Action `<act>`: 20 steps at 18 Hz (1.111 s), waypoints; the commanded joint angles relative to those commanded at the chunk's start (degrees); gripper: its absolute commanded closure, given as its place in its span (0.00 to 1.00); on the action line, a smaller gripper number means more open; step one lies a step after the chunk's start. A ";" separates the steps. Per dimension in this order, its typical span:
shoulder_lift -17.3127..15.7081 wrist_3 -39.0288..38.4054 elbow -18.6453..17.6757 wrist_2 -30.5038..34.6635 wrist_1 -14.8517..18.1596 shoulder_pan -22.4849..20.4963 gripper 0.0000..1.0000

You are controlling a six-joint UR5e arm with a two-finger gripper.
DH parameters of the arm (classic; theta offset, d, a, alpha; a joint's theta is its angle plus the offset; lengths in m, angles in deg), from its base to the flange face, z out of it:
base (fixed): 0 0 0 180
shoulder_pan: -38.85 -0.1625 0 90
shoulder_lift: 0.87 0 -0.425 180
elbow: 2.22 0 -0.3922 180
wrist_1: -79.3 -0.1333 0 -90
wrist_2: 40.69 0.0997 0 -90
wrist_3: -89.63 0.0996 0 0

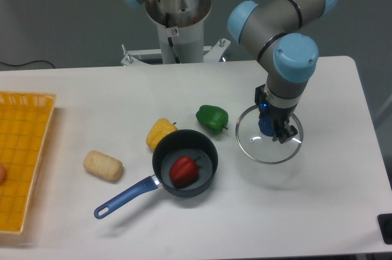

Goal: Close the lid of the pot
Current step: 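Lift the glass lid with the gripper and carry it toward the saucepan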

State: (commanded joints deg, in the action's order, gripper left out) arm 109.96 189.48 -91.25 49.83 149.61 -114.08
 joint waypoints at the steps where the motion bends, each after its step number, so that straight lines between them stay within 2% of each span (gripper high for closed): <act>1: 0.00 -0.26 0.17 -0.09 0.00 0.09 0.67; 10: -0.09 -5.53 0.18 -0.26 0.09 2.55 0.67; 16: -1.23 -10.80 -0.35 -3.60 0.09 4.65 0.67; 20: -1.76 -14.14 -0.62 -3.78 1.58 6.58 0.67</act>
State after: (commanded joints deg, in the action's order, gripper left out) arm 108.21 175.34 -91.86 46.05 151.19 -107.49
